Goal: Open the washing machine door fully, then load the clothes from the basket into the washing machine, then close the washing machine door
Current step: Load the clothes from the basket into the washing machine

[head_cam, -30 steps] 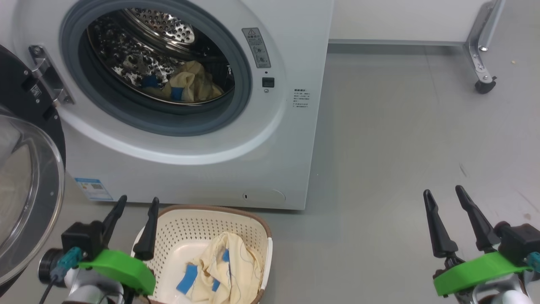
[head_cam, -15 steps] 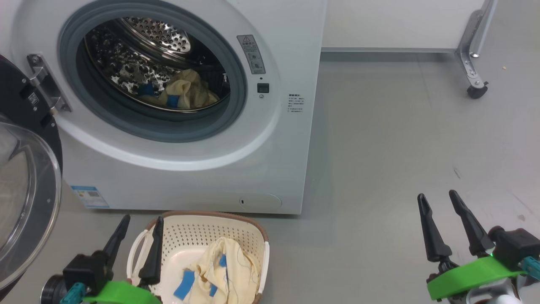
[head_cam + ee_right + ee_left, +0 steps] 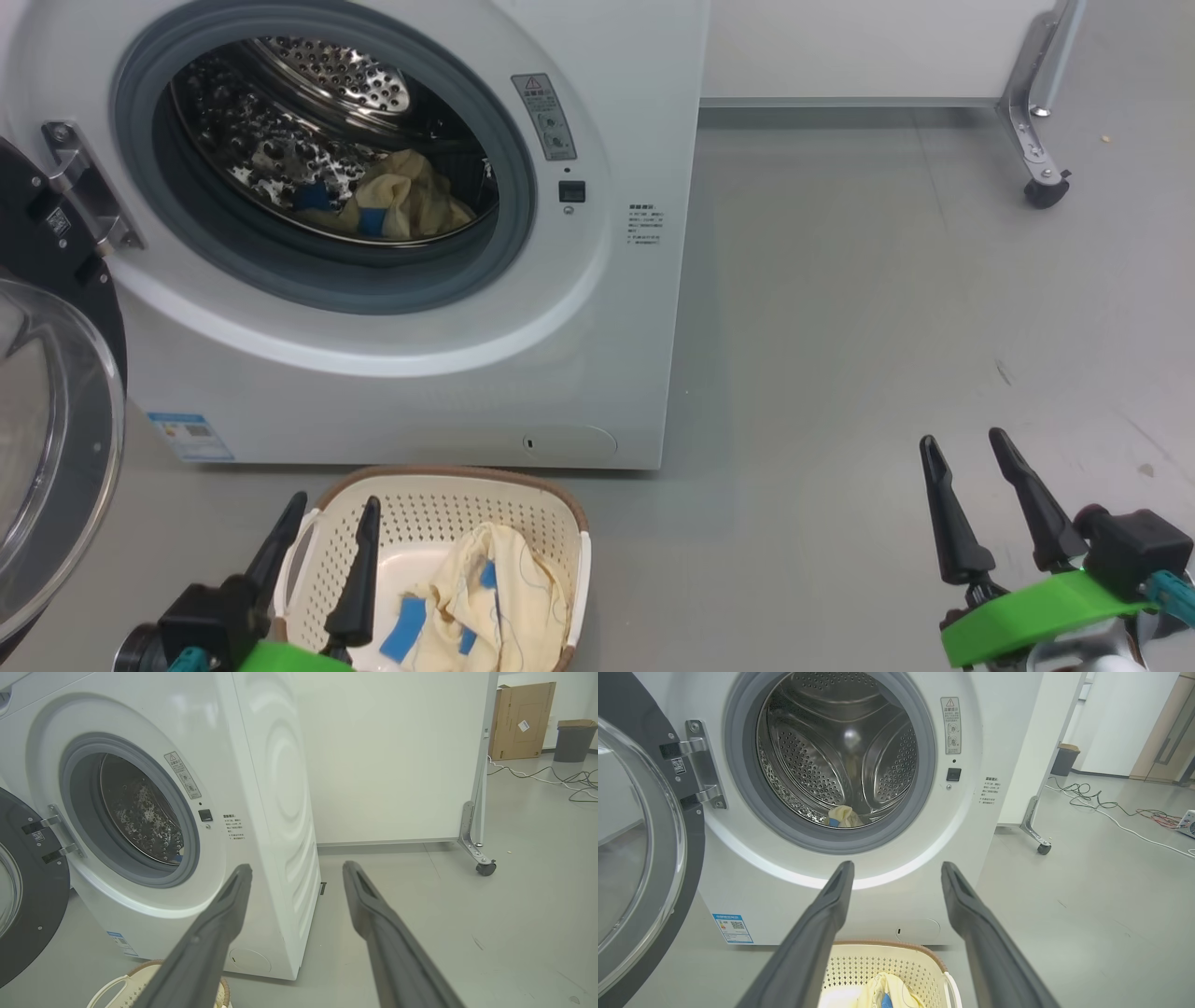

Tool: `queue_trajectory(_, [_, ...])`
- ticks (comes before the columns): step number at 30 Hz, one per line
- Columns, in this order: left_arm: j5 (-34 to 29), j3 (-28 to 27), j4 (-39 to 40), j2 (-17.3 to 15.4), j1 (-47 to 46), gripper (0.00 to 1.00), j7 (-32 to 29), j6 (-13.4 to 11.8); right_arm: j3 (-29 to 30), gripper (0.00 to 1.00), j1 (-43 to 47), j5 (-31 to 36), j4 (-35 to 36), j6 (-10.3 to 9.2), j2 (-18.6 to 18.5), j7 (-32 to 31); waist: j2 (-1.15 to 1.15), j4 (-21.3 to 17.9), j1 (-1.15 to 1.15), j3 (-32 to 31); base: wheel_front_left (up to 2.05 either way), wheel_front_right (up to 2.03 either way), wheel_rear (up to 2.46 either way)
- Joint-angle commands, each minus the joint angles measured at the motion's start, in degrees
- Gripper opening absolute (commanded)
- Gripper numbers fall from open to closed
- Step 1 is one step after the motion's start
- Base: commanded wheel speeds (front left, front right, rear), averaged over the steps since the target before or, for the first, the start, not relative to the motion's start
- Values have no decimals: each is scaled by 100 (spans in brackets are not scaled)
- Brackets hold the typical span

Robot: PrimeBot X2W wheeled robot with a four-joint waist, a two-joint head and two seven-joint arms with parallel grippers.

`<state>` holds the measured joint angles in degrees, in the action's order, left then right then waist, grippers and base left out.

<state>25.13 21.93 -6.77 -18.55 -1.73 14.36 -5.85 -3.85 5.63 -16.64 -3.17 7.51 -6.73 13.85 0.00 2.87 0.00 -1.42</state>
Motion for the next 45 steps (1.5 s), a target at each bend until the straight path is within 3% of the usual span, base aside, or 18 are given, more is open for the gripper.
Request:
queue_trajectory(1, [-48,-315,153,-67,-214,100,63,23,-109,100,-173,-28,162,-2,-46,65,0,1,0,2,0,0,0])
queue_trajectory(17, [-315,-596,-23,249,-153,100,63,276,-151,100,-225,-44,78,-2,-60,92,0,6,0,22,0,0,0])
queue_trajectory(45, [-512,-762,-164,467,-118,100,63,474,-238,100,-288,-45,26,-2,-120,105,0,-38,0,65,0,0,0])
